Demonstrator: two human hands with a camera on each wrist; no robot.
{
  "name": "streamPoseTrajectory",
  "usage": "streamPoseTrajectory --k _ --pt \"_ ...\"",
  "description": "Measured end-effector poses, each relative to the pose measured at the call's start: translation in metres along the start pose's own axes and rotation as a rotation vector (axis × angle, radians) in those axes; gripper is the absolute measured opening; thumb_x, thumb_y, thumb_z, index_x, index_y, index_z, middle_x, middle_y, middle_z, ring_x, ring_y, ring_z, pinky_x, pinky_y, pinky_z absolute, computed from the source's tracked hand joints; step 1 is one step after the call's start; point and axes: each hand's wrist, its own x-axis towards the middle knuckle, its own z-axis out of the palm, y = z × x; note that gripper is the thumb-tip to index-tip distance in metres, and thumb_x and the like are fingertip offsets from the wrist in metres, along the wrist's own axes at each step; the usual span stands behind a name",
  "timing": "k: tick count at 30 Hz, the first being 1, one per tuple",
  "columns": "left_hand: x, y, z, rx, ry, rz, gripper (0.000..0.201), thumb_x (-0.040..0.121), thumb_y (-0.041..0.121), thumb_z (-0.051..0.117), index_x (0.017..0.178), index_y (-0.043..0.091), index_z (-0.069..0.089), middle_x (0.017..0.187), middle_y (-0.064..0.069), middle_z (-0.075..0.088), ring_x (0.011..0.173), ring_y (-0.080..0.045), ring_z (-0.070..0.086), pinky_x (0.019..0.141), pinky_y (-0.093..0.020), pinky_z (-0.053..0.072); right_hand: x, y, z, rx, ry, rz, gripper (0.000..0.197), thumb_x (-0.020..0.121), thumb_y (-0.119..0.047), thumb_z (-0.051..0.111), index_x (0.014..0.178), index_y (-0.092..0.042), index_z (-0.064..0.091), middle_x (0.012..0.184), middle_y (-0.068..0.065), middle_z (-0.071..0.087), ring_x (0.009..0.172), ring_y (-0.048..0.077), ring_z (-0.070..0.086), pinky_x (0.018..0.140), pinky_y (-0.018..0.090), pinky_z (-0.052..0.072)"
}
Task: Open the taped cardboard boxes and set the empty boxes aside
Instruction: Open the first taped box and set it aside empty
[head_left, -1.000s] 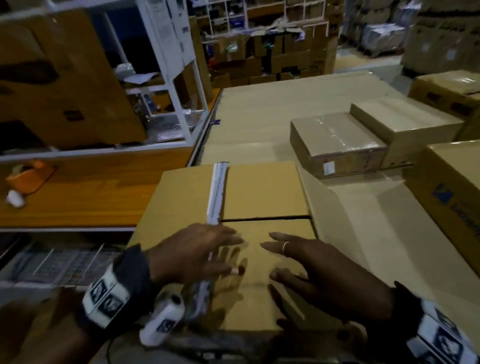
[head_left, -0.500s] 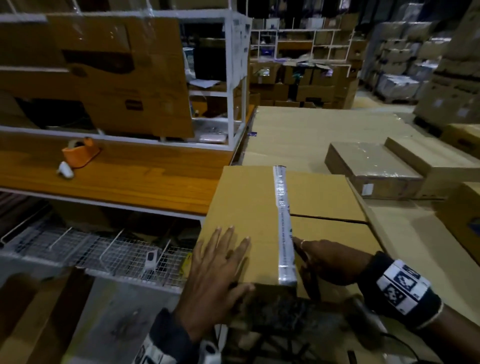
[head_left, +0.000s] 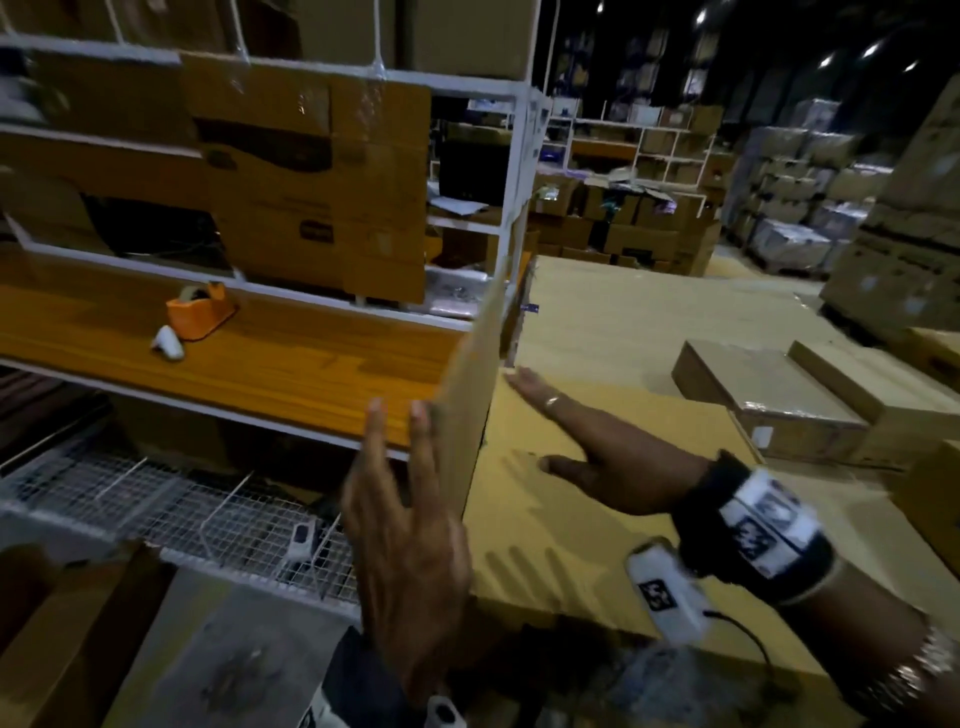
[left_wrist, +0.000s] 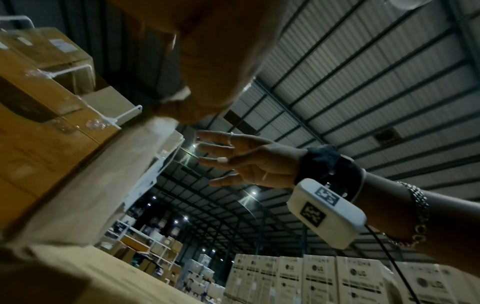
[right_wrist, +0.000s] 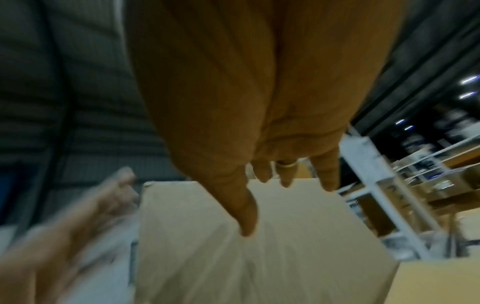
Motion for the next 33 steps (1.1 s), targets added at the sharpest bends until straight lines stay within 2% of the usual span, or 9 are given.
streamPoseTrajectory --k 2,5,10,15,19,24,26,29,33 --pt "0.005 -0.008 -0.002 0.117 0.070 -0.043 0.100 0.077 0.011 0.076 0.161 0.011 0.021 0.166 -0.026 0.011 0.154 -0.043 0.009 0.122 -0.061 0.016 0.036 0.001 0.016 -0.058 -0.095 -0.077 0.085 0.102 -0.014 0.055 0.161 -0.038 -0.002 0.168 -0.016 -0.013 0.150 -0.003 -0.006 0.117 0.021 0.010" --pt "0.010 -0.028 0.009 0.314 -0.133 -0.038 0.093 0.084 0.038 0.070 0.160 0.013 0.022 0.167 -0.024 0.001 0.155 -0.041 -0.006 0.123 -0.061 0.001 0.083 0.015 0.037 -0.137 -0.252 -0.130 0.077 0.104 -0.008 0.050 0.162 -0.034 0.006 0.170 -0.010 -0.007 0.155 0.008 0.001 0.120 0.031 0.014" --pt "-0.007 -0.062 0.061 0.385 -0.509 -0.151 0.100 0.083 0.078 0.046 0.154 0.009 0.039 0.167 -0.024 0.008 0.155 -0.040 -0.007 0.123 -0.062 -0.001 0.137 0.047 0.073 -0.242 -0.392 -0.061 0.057 0.101 -0.008 0.055 0.155 -0.013 0.038 0.162 0.012 0.033 0.149 0.027 0.032 0.119 0.038 0.031" --pt "-0.025 -0.079 0.099 0.194 -0.695 -0.387 0.112 0.071 0.095 0.008 0.158 0.027 0.028 0.170 -0.011 0.003 0.156 -0.030 -0.014 0.125 -0.054 0.004 0.154 0.080 0.096 -0.251 -0.511 -0.078 0.039 0.097 -0.026 0.065 0.131 -0.007 0.061 0.141 0.011 0.058 0.129 0.028 0.054 0.099 0.038 0.047" --pt "-0.013 -0.084 0.105 0.059 -0.842 -0.395 0.099 0.079 0.090 0.023 0.158 0.030 0.021 0.169 -0.006 0.011 0.156 -0.028 -0.007 0.127 -0.047 0.005 0.160 0.102 0.092 -0.164 -0.504 -0.141 0.048 0.097 -0.035 0.064 0.141 -0.016 0.059 0.150 0.005 0.053 0.138 0.024 0.048 0.111 0.043 0.044" --pt "0.022 -0.089 0.111 -0.060 -0.897 -0.263 0.093 0.092 0.073 0.045 0.162 0.031 0.002 0.171 0.001 -0.003 0.157 -0.019 -0.007 0.127 -0.041 0.007 0.188 0.136 0.077 -0.191 -0.395 0.040 0.047 0.094 -0.035 0.067 0.136 -0.014 0.061 0.135 0.012 0.063 0.125 0.032 0.059 0.102 0.043 0.049" --pt "0.031 -0.092 0.118 -0.069 -0.915 -0.233 0.088 0.094 0.074 0.040 0.162 0.034 0.000 0.171 0.004 -0.002 0.157 -0.018 -0.002 0.126 -0.041 0.011 0.197 0.147 0.076 -0.219 -0.378 0.082 0.051 0.094 -0.034 0.068 0.139 -0.011 0.058 0.140 0.016 0.058 0.131 0.035 0.054 0.105 0.042 0.047" --pt "0.029 -0.095 0.131 -0.058 -0.925 -0.221 0.083 0.093 0.079 0.025 0.161 0.037 0.002 0.170 0.009 0.008 0.155 -0.014 0.014 0.123 -0.041 0.021 0.206 0.152 0.077 -0.222 -0.501 -0.016 0.056 0.096 -0.044 0.064 0.143 -0.015 0.055 0.166 0.015 0.023 0.154 0.029 0.019 0.118 0.043 0.032" --pt "0.022 -0.094 0.138 -0.077 -0.896 -0.248 0.086 0.085 0.084 0.010 0.160 0.042 0.000 0.169 0.015 0.009 0.154 -0.012 0.020 0.121 -0.041 0.027 0.209 0.162 0.084 -0.213 -0.456 -0.053 0.053 0.095 -0.046 0.065 0.137 -0.014 0.061 0.169 0.008 0.011 0.156 0.023 0.010 0.122 0.043 0.028"
